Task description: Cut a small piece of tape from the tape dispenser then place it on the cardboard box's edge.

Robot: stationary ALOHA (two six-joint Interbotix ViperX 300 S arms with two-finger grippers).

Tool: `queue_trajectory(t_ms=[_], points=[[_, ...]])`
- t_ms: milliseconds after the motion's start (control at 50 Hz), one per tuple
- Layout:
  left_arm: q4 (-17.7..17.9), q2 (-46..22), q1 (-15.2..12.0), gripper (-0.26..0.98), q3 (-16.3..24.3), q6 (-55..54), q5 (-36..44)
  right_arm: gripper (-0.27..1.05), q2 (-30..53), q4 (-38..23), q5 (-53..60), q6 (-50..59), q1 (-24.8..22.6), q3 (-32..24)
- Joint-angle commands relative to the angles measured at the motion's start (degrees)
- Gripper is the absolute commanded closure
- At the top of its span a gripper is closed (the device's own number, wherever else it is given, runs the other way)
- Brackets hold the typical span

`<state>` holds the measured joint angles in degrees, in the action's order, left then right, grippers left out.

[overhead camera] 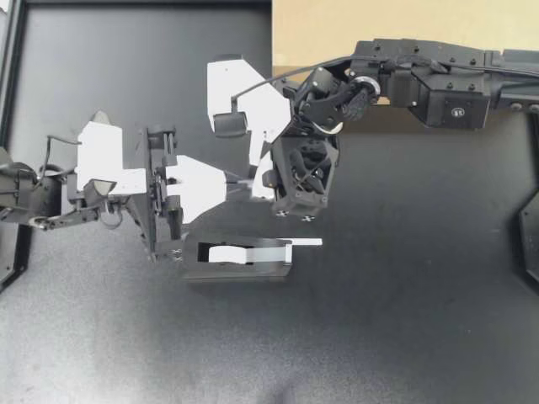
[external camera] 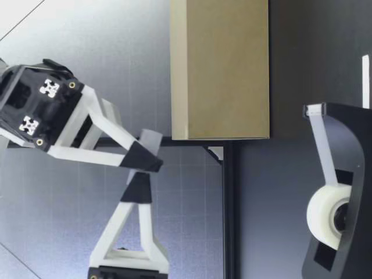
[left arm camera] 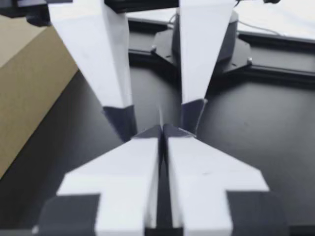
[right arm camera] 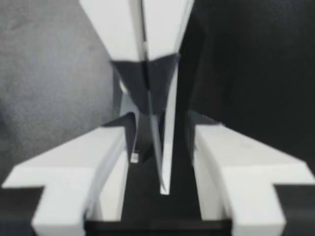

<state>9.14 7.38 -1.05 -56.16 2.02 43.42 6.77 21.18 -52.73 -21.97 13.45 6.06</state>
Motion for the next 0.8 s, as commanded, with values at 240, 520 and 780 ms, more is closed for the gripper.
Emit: queue_trajectory(t_ms=[240, 520, 780], points=[[5.01, -2.11, -1.05, 0.81, 2.20, -0.44, 1.67, 0.36, -10.81, 0.00, 8.00, 0.09, 5.71, 9.67], [20.48, -7.38, -5.36, 0.81, 7.47, -6.50, 9.84, 0.36, -19.34, 0.00, 26.02, 0.00, 9.49, 23.55], [20.65, -13.71, -11.07, 0.81, 13.01, -25.66, 10.28, 0.47, -20.04, -0.18, 47.72, -0.18, 10.72, 31.82]])
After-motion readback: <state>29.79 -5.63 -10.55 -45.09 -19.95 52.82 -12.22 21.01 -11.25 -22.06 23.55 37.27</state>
